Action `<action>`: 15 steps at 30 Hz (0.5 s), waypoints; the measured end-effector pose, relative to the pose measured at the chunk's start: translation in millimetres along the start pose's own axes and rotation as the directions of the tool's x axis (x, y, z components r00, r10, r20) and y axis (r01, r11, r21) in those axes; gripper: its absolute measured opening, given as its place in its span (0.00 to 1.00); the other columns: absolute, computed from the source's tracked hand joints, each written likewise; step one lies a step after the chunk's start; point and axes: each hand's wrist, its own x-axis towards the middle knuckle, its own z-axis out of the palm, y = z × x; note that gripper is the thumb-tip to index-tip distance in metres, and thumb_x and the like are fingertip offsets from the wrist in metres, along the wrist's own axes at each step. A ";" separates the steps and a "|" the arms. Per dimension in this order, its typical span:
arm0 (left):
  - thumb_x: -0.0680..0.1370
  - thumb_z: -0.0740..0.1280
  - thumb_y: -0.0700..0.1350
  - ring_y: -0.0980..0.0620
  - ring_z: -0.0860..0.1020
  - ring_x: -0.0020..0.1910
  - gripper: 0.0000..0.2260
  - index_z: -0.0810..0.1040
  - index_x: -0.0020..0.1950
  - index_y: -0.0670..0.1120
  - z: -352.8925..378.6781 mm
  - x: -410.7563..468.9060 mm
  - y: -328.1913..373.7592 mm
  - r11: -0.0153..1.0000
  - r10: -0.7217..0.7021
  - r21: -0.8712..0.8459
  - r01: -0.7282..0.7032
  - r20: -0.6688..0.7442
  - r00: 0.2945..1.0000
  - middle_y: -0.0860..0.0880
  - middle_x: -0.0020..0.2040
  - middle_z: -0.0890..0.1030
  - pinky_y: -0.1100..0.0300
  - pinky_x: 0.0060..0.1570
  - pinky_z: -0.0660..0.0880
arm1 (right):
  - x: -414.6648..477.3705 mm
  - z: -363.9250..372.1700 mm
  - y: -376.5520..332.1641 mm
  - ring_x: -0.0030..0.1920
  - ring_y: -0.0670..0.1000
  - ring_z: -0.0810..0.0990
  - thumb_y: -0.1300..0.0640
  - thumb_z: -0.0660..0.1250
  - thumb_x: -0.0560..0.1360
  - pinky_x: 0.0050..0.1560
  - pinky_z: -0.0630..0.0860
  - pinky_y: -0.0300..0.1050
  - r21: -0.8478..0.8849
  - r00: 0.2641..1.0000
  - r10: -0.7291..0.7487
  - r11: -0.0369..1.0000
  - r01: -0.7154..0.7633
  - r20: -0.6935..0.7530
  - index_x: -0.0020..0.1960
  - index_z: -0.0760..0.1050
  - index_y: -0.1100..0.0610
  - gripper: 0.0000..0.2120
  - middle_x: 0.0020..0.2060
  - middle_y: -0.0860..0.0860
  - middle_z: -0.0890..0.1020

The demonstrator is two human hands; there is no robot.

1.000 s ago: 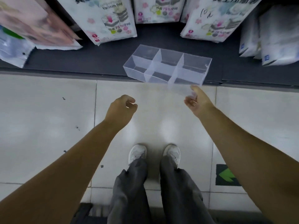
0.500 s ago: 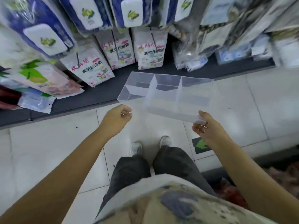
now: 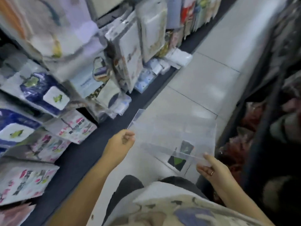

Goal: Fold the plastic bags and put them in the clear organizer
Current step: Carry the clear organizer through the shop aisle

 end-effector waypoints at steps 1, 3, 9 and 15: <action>0.78 0.68 0.44 0.55 0.79 0.49 0.05 0.79 0.53 0.50 12.1 16.3 14.3 1.000 0.021 -0.005 -0.021 0.030 0.999 0.52 0.48 0.81 0.62 0.48 0.74 | 10.5 -5.7 -13.8 0.39 0.57 0.79 0.54 0.71 0.72 0.33 0.80 0.42 0.045 1.000 -0.003 0.999 0.004 -0.027 0.52 0.76 0.62 0.13 0.39 0.58 0.79; 0.78 0.68 0.44 0.56 0.79 0.49 0.05 0.79 0.52 0.51 33.1 46.3 37.0 0.999 0.036 -0.013 -0.035 0.075 0.997 0.53 0.49 0.81 0.64 0.48 0.73 | 32.1 -14.6 -43.6 0.40 0.56 0.79 0.55 0.70 0.74 0.33 0.80 0.42 0.106 0.997 -0.010 0.994 0.019 -0.082 0.51 0.74 0.59 0.10 0.41 0.57 0.78; 0.77 0.68 0.45 0.59 0.78 0.49 0.04 0.79 0.50 0.54 66.6 142.5 62.3 0.996 -0.034 0.090 0.022 0.134 0.990 0.55 0.48 0.81 0.64 0.47 0.73 | 106.7 -26.9 -125.1 0.48 0.56 0.82 0.51 0.72 0.71 0.45 0.79 0.46 0.265 0.989 -0.020 0.963 0.058 -0.143 0.55 0.73 0.57 0.16 0.50 0.58 0.80; 0.77 0.68 0.41 0.54 0.79 0.50 0.06 0.77 0.47 0.53 90.3 297.6 107.2 0.987 -0.084 0.150 0.060 0.153 0.985 0.55 0.47 0.81 0.66 0.43 0.70 | 198.9 -24.5 -211.5 0.49 0.58 0.80 0.53 0.70 0.74 0.45 0.77 0.48 0.429 0.978 0.046 0.902 0.047 -0.202 0.65 0.70 0.60 0.23 0.57 0.62 0.77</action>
